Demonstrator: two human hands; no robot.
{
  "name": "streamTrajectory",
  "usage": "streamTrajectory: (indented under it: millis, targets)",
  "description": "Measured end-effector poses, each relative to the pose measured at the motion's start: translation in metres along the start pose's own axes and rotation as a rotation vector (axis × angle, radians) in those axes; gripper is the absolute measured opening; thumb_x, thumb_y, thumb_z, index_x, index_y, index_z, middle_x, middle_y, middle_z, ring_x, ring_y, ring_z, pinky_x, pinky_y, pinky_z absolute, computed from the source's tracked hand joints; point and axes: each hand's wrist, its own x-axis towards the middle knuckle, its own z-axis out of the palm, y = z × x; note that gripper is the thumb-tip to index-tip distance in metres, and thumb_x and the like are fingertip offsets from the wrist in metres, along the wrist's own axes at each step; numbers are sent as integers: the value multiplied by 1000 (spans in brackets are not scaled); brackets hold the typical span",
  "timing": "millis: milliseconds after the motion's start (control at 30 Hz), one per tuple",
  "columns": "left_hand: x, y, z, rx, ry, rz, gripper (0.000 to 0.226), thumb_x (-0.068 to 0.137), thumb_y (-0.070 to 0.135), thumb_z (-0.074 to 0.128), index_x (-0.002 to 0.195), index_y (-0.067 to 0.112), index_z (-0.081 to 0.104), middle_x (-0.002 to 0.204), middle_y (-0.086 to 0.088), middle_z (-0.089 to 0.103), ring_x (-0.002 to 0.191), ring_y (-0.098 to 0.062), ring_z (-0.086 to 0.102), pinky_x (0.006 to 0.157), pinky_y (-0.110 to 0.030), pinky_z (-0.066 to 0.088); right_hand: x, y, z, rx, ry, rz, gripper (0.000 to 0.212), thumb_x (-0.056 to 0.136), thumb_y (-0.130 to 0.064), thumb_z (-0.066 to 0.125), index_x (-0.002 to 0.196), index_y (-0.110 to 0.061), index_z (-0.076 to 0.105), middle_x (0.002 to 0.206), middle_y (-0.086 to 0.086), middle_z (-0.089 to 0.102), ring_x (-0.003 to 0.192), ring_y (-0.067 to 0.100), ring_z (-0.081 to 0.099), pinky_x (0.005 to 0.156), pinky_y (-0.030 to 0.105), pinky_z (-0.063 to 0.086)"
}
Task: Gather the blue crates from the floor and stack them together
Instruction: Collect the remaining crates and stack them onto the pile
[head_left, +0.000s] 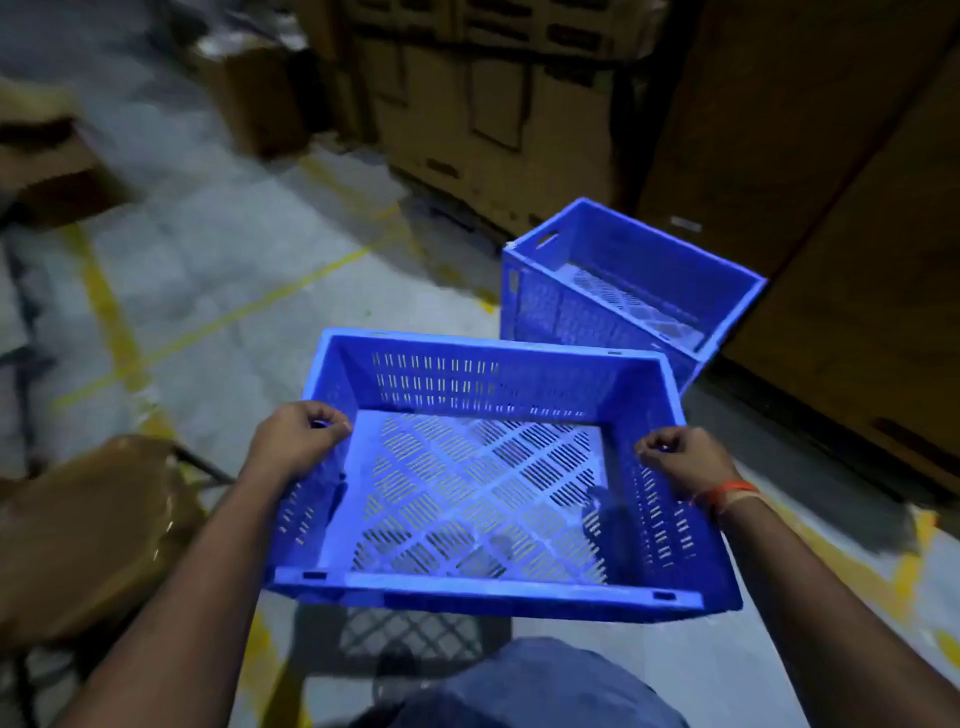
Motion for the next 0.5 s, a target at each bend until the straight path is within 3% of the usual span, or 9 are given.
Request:
streamTrajectory:
  millis: [100, 267, 367, 500]
  targets:
    - [53, 33, -27, 85, -56, 155, 11, 82, 33, 73, 75, 25, 72, 60, 3, 64, 57, -23, 59, 66, -31, 47, -27, -26, -1, 60, 119, 121, 8, 80, -20, 70, 76, -14, 74, 49, -7, 60, 32, -1, 47, 34, 11, 35]
    - [111, 107, -52, 133, -138, 351, 11, 81, 32, 73, 78, 21, 73, 63, 0, 67, 50, -19, 55, 65, -29, 50, -53, -54, -17, 133, 243, 259, 9, 80, -20, 69, 75, -14, 72, 52, 8, 62, 37, 20, 52, 39, 20, 39]
    - [140, 146, -56, 149, -167, 427, 11, 78, 33, 72, 78, 22, 74, 68, -4, 71, 50, -22, 59, 68, -32, 55, -49, -71, -35, 146, 332, 309, 10, 80, -22, 69, 74, -14, 72, 68, 18, 70, 39, 21, 52, 41, 24, 42]
    - [178, 197, -48, 104, -237, 484, 11, 77, 28, 72, 74, 17, 74, 68, -9, 73, 46, -24, 56, 55, -28, 49, -34, -85, -61, 161, 408, 335, 9, 79, -18, 70, 75, -10, 73, 76, 21, 71, 43, 21, 54, 41, 26, 46]
